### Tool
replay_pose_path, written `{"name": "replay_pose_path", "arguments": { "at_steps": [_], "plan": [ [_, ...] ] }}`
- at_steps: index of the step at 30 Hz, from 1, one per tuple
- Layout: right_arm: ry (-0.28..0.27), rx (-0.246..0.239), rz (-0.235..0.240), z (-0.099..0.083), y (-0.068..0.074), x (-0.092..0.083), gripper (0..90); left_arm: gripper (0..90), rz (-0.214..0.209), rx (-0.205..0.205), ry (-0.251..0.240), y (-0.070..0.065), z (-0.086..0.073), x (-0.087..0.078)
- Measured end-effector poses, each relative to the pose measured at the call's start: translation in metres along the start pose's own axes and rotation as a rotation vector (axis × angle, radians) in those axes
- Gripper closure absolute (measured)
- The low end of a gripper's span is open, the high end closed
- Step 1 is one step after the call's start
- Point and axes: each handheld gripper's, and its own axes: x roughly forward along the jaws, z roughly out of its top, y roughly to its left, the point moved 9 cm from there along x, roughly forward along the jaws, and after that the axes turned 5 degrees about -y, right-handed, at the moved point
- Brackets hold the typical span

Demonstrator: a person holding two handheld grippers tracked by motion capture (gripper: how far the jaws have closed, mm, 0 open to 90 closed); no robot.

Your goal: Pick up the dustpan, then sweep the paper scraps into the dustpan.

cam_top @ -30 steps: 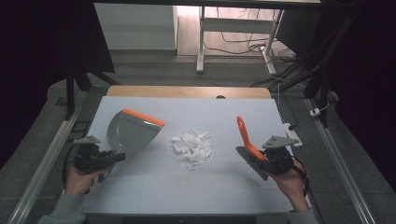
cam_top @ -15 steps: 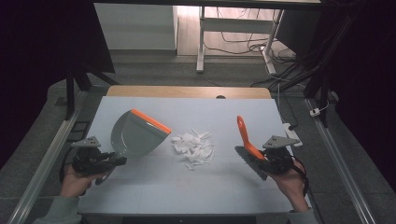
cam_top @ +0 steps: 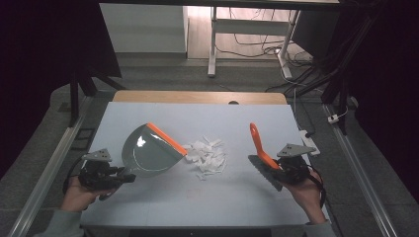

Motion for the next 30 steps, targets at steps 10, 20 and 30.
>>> {"name": "replay_pose_path", "arguments": {
  "at_steps": [10, 20, 30],
  "plan": [
    [-0.011, 0.001, 0.008, 0.001, 0.001, 0.000, 70.1, 61.5, -0.026, 0.026, 0.046, -0.007, -0.004, 0.002],
    [-0.034, 0.023, 0.043, 0.006, 0.006, 0.001, 70.1, 61.5, -0.040, 0.034, 0.080, -0.013, -0.008, 0.005],
    [-0.026, 0.006, 0.041, 0.009, 0.010, 0.007, 70.1, 61.5, -0.049, 0.025, 0.126, -0.016, -0.022, 0.010]
  ]
}}
